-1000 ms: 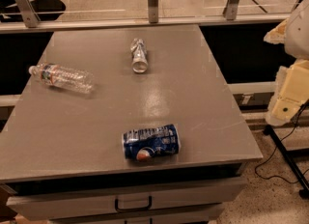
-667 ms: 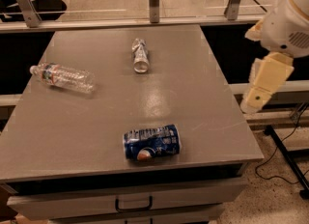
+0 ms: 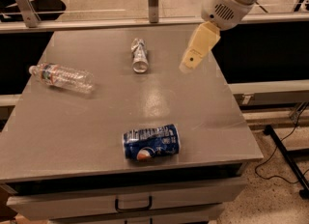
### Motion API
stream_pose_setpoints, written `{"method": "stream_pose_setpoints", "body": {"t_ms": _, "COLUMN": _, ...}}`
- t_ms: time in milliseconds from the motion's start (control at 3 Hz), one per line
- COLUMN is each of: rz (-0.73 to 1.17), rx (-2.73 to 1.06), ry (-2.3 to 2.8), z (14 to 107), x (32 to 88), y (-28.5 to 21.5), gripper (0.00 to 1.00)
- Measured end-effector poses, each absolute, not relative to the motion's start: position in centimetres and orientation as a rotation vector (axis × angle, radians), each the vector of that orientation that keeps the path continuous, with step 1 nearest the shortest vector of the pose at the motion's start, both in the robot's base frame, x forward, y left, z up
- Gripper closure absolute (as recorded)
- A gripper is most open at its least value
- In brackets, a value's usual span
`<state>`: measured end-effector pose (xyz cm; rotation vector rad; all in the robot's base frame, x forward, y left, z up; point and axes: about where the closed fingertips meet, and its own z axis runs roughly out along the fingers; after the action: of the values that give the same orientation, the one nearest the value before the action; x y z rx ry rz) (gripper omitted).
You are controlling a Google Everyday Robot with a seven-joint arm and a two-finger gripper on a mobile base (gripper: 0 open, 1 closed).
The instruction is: Place redbull can upright
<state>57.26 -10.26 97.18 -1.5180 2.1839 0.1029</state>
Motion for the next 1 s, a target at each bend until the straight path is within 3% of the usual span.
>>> {"method": "stream_pose_setpoints", "body": {"t_ms": 333, "rz": 0.101, "rx": -1.520, "ry": 2.184, "z": 97.1, "x": 57.2, "y": -10.3, "gripper": 0.00}}
{"method": "stream_pose_setpoints", "body": {"t_ms": 1000, "rz": 0.205, "rx": -1.339, "ry": 2.192, "z": 96.4, "x": 65.4, "y": -5.1, "gripper": 0.00}}
